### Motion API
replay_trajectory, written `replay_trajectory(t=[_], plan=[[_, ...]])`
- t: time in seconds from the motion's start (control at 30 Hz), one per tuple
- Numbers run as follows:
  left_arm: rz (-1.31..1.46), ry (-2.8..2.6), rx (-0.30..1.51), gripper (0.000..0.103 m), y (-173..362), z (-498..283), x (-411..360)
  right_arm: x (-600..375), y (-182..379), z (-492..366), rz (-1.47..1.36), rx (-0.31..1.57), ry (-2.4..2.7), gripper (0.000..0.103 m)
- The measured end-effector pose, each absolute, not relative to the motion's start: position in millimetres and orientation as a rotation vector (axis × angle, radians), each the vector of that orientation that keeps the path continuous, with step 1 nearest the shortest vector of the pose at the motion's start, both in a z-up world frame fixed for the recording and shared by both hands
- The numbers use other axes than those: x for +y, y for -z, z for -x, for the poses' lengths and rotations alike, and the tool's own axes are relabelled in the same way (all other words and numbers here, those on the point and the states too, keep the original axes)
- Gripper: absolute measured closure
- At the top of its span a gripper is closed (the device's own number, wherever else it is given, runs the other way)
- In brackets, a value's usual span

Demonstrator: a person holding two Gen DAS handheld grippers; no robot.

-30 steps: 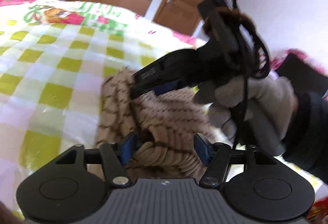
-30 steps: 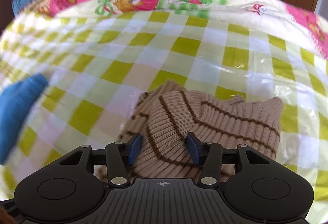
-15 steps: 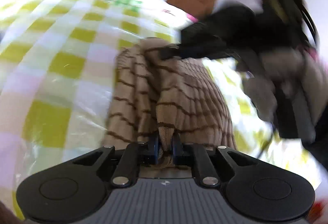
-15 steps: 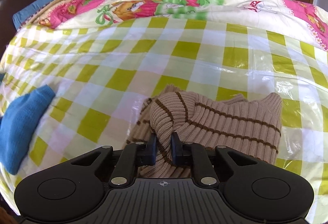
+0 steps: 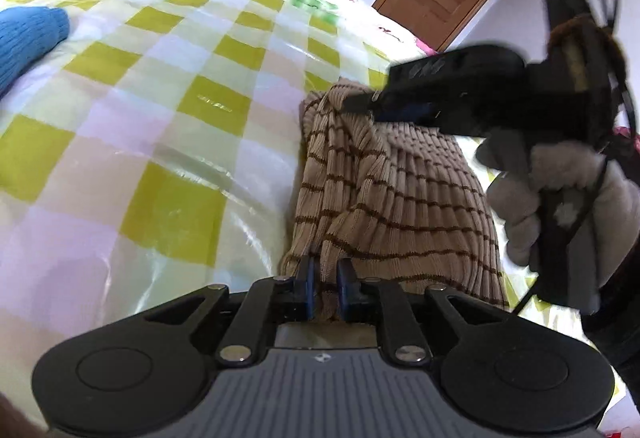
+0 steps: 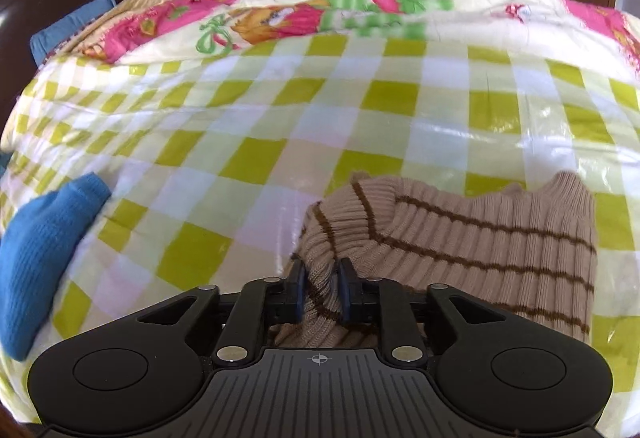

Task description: Fold small clothes

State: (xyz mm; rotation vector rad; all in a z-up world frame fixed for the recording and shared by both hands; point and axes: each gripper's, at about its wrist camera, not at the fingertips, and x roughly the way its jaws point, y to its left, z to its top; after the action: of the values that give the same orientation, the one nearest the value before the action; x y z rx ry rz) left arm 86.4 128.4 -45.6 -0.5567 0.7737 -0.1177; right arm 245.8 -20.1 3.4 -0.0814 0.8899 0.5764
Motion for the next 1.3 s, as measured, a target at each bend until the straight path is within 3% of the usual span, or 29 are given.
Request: replay_trajectory(t=[0.1,0.23,0.27,0.33,0.47,0.57,0.67,0.8,0.87,1.0,1.3], plan=[[0.559,0.114,0.76,0.072,42,-84,130,-24,-17,-242,0.065,0.846,-0.595,0.08],[0.511,0.107,0.754,0.072,41,-83,120,-18,-11,-248,0.121,0.883,-0.557,0.073],[0.508,0.102,0.754,0.072,41,-83,120,-16,-10,-247,0.135,0.877,-0.561,0.075],[0.523,0.093,0.736,0.073,39,-82,124,-9,-9,-243,0.174,0.86,-0.556,0.093],[0.508,0.041,0.74,0.073,40,-83,132,-6,-16,-244,0.1,0.833,-0.566,0.096],[0.494,-0.013,0.802,0.082,54,-85,135,-1,0,-253,0.069,0.869,-0.553,0.096],[0.501,-0.024,0.777,0.083,47,-80,137,6,18,-254,0.068,0.875,-0.558,0.095],[0.484,-0.004,0.696,0.082,22,-68,136,0,5,-250,0.01,0.856,-0.591,0.085],[0.486,0.036,0.667,0.079,10,-69,131,-8,-4,-248,-0.009,0.84,-0.632,0.085],[0.394,0.102,0.662,0.061,-1,-96,108,-23,-18,-248,-0.061,0.816,-0.652,0.085],[0.389,0.132,0.803,0.055,10,-174,94,-121,-40,-207,-0.141,0.734,-0.561,0.079]])
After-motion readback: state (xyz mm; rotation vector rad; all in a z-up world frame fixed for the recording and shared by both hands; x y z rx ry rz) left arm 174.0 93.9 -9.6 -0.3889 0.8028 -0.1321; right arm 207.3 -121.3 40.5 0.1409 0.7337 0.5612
